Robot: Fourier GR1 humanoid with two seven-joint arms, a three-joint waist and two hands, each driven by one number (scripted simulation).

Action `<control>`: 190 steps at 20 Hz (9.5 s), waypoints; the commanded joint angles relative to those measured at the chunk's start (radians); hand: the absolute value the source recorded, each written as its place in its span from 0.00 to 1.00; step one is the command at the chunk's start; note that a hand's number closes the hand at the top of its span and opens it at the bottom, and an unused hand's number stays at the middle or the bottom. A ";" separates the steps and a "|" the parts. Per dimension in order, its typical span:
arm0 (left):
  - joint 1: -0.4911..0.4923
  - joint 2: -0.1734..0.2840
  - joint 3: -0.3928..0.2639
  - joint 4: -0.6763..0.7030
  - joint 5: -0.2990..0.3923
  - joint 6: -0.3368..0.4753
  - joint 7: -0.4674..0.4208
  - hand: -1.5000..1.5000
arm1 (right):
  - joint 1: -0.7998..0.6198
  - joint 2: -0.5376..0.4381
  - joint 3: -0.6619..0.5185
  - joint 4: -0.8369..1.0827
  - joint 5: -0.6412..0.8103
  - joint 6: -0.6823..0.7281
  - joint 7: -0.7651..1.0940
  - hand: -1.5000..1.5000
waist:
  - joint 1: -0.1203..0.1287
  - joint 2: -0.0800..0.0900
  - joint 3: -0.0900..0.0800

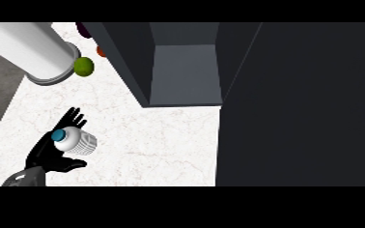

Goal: Pick up the bottled water, place it into the cabinet and close the cabinet

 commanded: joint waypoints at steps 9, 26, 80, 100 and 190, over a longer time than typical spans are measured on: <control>-0.081 -0.011 0.011 0.108 0.043 -0.193 -0.034 0.00 | -0.065 0.012 -0.016 0.124 0.016 0.003 -0.049 0.00 | 0.001 0.003 0.000; -0.037 -0.090 -0.044 0.045 0.057 -0.294 -0.026 1.00 | -0.041 0.001 -0.004 0.031 -0.029 -0.016 0.029 0.00 | 0.004 -0.001 0.000; 0.096 -0.360 -0.483 -0.996 0.475 0.663 0.411 1.00 | -0.090 -0.001 0.093 0.057 0.016 -0.097 0.052 0.00 | 0.021 -0.008 0.004; -0.248 -0.350 -0.598 -0.848 0.256 1.048 0.479 1.00 | -0.116 -0.010 0.085 0.107 -0.019 -0.071 0.001 0.00 | -0.026 0.000 0.005; 0.260 -0.275 -0.715 -1.440 0.308 0.973 0.370 0.00 | -0.059 -0.059 0.145 0.033 -0.006 -0.133 0.021 0.00 | 0.028 -0.010 0.004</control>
